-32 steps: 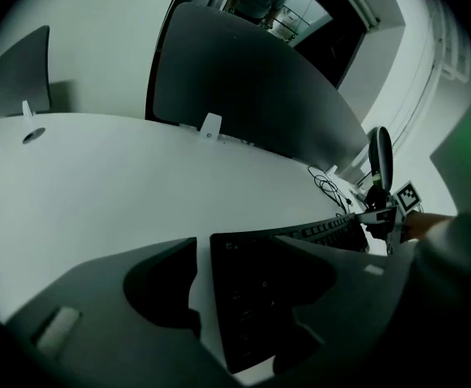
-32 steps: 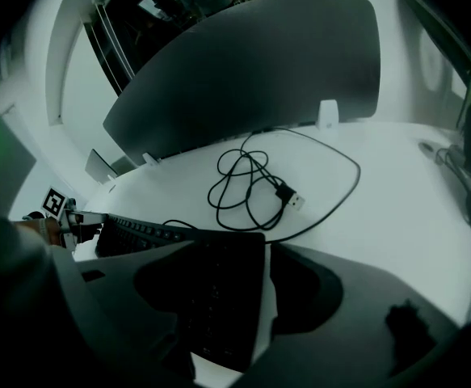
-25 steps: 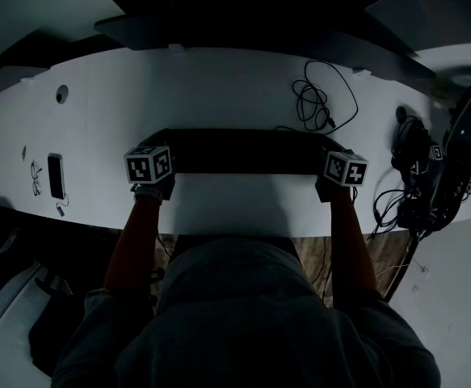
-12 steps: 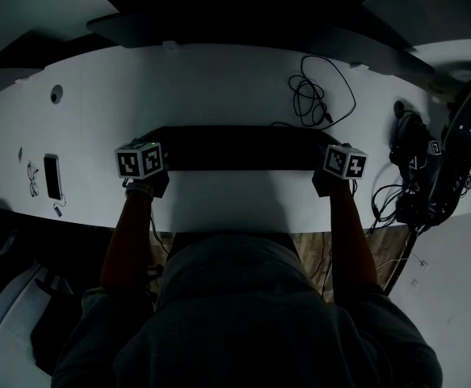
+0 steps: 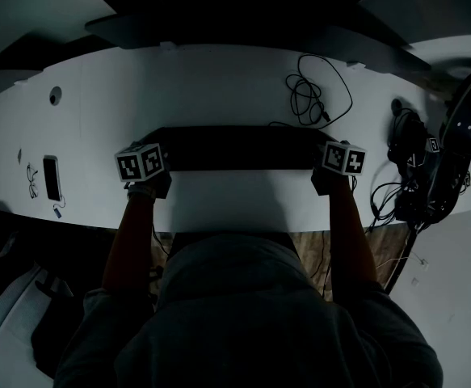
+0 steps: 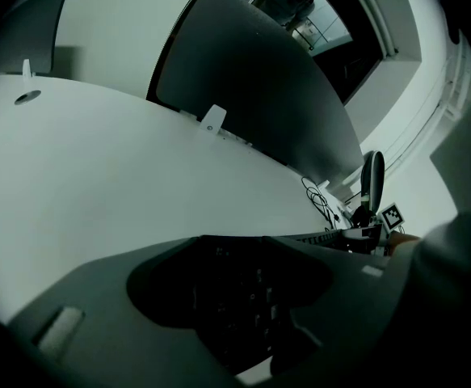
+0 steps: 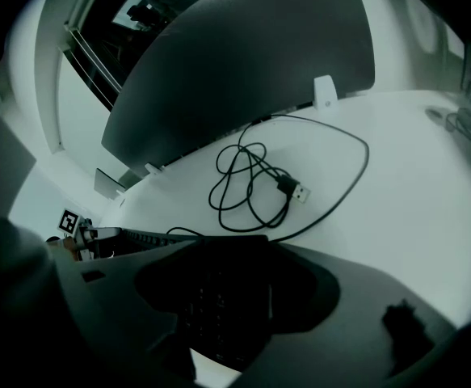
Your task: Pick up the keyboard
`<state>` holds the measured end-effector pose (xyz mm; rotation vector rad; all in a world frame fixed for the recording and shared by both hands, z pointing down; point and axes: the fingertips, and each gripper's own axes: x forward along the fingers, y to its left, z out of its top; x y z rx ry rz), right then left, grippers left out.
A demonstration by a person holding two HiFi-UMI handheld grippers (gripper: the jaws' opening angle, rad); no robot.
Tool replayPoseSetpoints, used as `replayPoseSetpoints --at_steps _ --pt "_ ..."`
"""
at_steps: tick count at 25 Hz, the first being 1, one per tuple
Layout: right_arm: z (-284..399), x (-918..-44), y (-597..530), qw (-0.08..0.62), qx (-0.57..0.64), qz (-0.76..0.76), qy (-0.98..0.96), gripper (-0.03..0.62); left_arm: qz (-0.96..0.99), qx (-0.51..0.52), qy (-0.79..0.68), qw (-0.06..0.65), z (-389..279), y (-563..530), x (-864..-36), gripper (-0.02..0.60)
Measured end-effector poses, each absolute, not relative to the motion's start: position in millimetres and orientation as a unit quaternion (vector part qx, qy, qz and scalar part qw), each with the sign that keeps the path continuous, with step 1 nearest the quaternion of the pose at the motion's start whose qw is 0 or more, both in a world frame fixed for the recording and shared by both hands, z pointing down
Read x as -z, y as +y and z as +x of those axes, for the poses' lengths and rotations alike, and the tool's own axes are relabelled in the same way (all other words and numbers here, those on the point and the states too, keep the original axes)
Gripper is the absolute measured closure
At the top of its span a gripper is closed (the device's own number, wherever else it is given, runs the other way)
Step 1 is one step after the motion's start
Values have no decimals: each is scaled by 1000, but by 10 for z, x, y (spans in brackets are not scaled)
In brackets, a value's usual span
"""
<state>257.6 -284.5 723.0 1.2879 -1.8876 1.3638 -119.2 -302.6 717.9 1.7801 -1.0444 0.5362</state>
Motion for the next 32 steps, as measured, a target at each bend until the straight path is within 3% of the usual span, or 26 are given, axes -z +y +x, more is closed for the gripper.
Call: replayPoseSetpoints --at_steps 17,32 --pt "2509 -6548 -2878 209 -434 482 -732 342 756 -185 -452 436 -1262 -2981 -6614 337" --pt "2652 -5477 -2932 141 -345 500 -782 342 805 -133 -478 326 -1086 -3057 -5455 336"
